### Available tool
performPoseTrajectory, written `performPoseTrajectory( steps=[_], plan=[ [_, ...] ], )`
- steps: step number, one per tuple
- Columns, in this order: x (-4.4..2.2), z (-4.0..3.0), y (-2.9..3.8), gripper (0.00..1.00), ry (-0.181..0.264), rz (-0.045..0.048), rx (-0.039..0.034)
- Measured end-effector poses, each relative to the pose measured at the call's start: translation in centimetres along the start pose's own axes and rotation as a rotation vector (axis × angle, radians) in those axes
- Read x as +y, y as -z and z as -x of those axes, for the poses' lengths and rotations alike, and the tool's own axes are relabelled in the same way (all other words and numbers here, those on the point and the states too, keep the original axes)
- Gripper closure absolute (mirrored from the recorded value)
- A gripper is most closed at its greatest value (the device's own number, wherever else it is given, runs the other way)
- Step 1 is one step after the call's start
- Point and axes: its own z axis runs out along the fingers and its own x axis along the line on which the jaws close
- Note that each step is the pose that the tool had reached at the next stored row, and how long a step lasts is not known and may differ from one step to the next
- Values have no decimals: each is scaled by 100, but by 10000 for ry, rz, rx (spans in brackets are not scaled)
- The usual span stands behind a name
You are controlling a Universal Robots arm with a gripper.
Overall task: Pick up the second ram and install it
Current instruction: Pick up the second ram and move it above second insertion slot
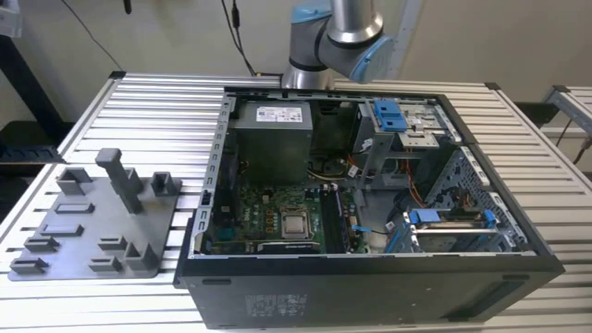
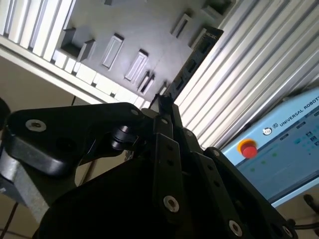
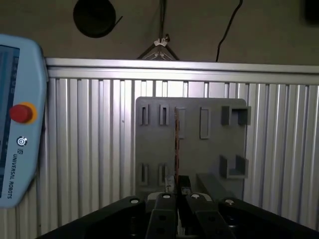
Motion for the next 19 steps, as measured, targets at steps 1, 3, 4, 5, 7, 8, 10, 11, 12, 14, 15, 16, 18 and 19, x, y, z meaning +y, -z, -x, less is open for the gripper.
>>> performPoseTrajectory(
  steps=[1,3,4,5,7,8,10,11,12,14,15,16,18,19],
  plan=[
    [0,0,4,86,0,0,0],
    [0,0,4,86,0,-1,0],
    [0,0,4,86,0,-1,-1],
    [0,0,4,86,0,-1,-1],
    [-7,0,6,86,0,1,0],
    [-17,0,6,86,1,3,0],
    [-47,0,6,86,-1,9,-2],
    [-70,0,6,86,-1,17,-2],
    [-93,0,5,86,-1,25,-3],
    [-143,0,5,86,-2,44,-3],
    [-172,-1,5,86,-2,56,-4],
    [-203,-1,5,86,-3,69,-4],
    [-269,-1,6,86,-4,98,-4],
    [-299,-1,6,86,-5,113,-5]
  ],
)
